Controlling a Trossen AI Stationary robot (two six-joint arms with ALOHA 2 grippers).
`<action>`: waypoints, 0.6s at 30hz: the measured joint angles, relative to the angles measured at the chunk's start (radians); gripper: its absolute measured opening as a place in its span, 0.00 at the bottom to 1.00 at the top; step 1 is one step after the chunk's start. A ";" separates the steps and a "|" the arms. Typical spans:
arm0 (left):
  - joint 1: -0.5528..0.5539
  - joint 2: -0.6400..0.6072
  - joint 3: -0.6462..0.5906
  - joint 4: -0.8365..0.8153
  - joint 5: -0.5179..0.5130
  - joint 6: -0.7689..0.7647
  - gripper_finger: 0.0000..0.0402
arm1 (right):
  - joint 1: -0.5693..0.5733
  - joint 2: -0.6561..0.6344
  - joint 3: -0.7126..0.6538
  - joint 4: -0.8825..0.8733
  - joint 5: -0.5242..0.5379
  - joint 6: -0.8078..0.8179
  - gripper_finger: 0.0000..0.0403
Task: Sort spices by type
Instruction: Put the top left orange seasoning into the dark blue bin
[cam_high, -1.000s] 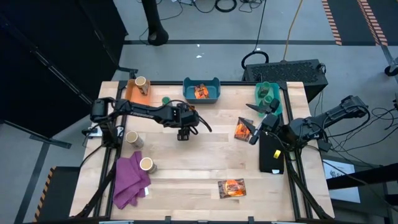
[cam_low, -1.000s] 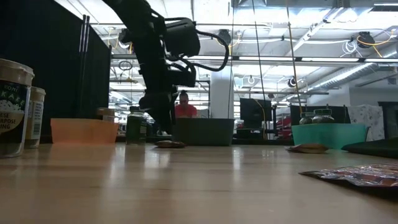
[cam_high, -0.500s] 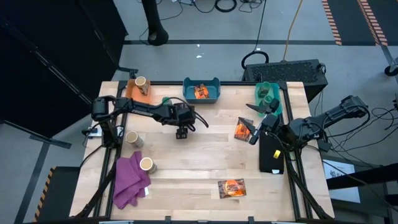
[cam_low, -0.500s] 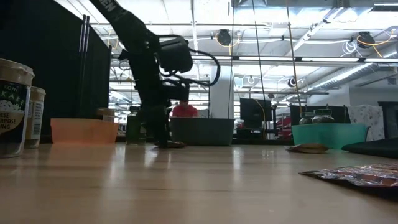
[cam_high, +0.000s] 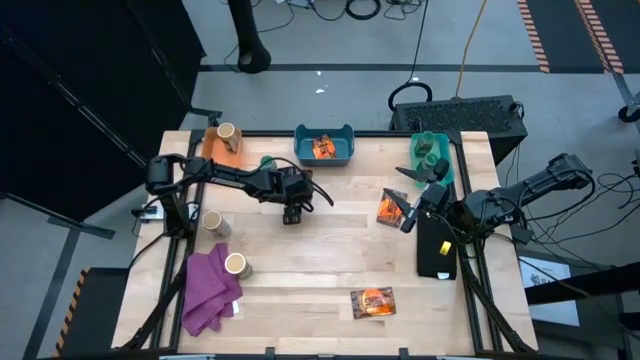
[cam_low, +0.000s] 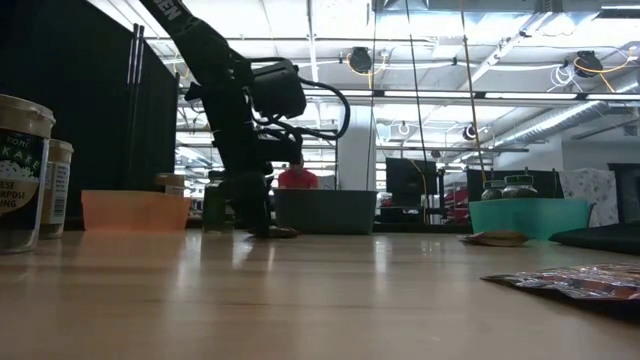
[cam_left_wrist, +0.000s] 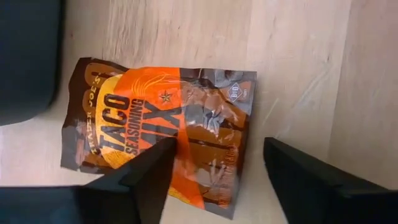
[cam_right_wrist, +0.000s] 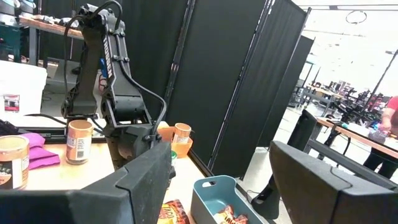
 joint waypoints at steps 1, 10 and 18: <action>0.000 0.000 0.000 0.001 0.000 0.000 0.58 | 0.000 0.000 0.000 0.000 0.000 0.000 0.63; 0.002 0.002 -0.001 0.003 -0.010 -0.001 0.31 | 0.000 0.000 0.000 0.000 0.000 0.000 0.63; -0.018 0.002 -0.001 0.003 -0.013 -0.002 0.12 | 0.000 0.000 0.000 -0.001 0.000 0.000 0.63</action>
